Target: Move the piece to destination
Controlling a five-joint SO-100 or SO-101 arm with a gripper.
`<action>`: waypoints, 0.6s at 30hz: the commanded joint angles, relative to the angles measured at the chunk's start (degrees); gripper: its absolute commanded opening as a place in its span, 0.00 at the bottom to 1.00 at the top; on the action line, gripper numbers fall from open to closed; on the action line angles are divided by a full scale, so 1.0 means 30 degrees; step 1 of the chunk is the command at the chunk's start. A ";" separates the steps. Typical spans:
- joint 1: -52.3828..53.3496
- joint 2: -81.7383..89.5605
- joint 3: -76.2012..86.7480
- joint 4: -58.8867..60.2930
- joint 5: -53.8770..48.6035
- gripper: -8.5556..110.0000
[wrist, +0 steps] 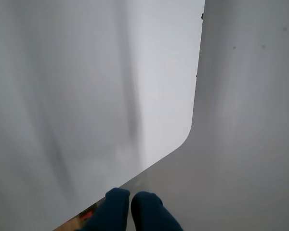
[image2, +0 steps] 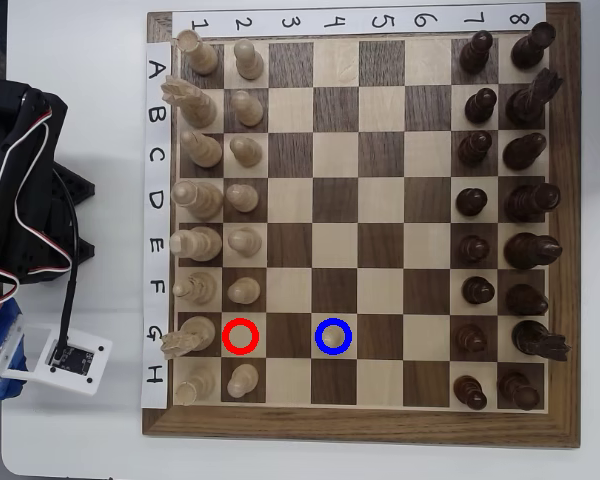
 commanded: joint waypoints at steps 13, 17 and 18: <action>0.0293 0.1143 -0.0146 -0.0029 0.0439 0.07; 0.0293 0.1113 -0.0146 -0.0029 0.0439 0.07; 0.0293 0.1113 -0.0146 -0.0029 0.0439 0.07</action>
